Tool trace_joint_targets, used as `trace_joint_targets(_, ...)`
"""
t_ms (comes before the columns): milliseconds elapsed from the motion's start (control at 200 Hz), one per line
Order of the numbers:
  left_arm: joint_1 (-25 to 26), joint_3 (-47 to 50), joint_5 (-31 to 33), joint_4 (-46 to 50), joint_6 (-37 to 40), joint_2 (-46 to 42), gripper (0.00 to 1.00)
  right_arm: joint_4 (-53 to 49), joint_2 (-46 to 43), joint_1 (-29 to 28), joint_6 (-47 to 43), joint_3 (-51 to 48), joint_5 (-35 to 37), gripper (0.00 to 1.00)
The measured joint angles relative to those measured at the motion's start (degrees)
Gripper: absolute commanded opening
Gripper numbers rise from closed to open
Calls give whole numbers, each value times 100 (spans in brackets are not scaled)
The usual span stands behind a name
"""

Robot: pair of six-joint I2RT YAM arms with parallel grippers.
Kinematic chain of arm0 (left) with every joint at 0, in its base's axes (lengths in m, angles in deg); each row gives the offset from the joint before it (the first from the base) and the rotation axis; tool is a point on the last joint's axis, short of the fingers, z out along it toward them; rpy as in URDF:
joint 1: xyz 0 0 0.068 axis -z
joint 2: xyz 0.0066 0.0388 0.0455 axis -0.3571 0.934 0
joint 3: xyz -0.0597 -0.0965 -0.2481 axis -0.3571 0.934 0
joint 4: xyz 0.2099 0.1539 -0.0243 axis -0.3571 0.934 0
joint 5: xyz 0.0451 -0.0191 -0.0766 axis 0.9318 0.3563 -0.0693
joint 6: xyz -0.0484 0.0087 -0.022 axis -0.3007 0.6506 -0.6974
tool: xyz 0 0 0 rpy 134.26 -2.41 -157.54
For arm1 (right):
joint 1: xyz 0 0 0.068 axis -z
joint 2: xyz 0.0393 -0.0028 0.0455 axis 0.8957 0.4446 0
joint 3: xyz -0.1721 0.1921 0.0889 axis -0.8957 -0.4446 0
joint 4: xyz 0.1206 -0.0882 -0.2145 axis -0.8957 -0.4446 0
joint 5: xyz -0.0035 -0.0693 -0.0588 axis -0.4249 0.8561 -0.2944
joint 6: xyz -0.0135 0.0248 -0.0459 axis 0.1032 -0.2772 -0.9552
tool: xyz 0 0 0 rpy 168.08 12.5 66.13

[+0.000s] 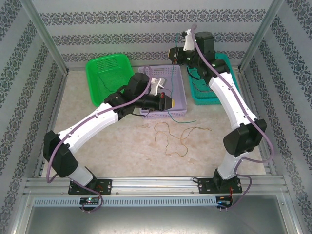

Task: Untangle the cables

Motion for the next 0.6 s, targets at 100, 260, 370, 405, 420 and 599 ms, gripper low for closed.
trace_joint_targets(100,44,-260,195,365,197,72,0,-299,188,61,291,361,-321,1)
trace_joint_targets(260,-13,-402,437,1005,57,-9,0,-442,214,153,560,713,-481,60)
trace_joint_targets(370,-459,-400,658,1325,-361,-122,0,-407,-190,247,671,407,-236,70)
trace_joint_targets(405,-723,-400,717,1353,-518,-177,0,-398,-433,260,697,181,-107,72)
trace_joint_targets(420,-833,-400,750,1368,-568,-195,0,-391,-531,267,691,85,-61,73)
trace_joint_targets(599,-2205,-514,1049,1534,-999,-280,0,-216,-2133,275,807,-1224,693,77)
